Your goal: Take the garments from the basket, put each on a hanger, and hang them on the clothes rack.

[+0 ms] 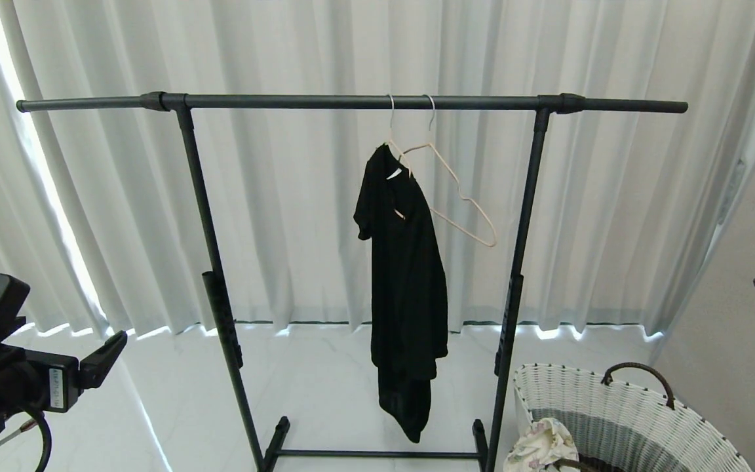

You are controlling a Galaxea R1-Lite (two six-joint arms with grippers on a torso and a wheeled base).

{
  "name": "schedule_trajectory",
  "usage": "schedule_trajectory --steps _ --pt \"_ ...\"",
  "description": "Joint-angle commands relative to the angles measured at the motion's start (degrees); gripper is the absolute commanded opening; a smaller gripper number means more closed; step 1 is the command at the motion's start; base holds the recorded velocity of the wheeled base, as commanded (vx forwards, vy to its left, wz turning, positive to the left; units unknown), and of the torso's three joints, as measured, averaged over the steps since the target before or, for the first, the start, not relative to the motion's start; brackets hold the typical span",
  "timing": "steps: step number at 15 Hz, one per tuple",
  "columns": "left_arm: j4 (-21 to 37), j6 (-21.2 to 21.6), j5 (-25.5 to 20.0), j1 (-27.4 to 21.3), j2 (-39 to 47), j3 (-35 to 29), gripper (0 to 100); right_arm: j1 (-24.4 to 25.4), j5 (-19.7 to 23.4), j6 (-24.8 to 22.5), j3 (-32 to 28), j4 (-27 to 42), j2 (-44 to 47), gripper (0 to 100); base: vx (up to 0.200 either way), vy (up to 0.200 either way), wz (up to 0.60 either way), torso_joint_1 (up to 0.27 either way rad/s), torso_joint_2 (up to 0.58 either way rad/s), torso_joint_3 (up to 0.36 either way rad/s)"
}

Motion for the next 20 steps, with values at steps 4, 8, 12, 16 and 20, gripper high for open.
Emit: schedule_trajectory --steps 4,8,12,16,20 --pt "-0.02 0.39 0.45 -8.03 -2.10 3.57 100 0.23 -0.15 -0.02 3.15 -0.71 -0.22 100 0.000 0.000 0.00 -0.166 0.46 0.289" --pt "-0.02 -0.05 0.54 -8.73 -2.01 3.66 100 0.31 -0.15 -0.28 4.91 -2.47 -0.66 100 0.000 0.000 0.00 -0.071 0.30 0.193" --pt "-0.02 -0.14 0.36 -8.82 -2.36 3.66 100 0.31 -0.15 -2.39 7.46 -3.87 -1.09 100 0.000 0.000 0.00 0.000 0.00 0.000" --pt "-0.02 -1.63 -0.78 -13.30 -2.98 3.48 100 0.40 0.82 -5.73 16.86 -13.19 -0.74 100 0.050 0.000 0.00 -0.041 0.10 0.093" --pt "-0.02 -2.16 -0.60 -16.56 -2.63 3.13 100 0.40 9.08 -6.96 25.74 -21.63 1.89 100 0.200 0.000 0.00 -0.002 0.02 0.016"
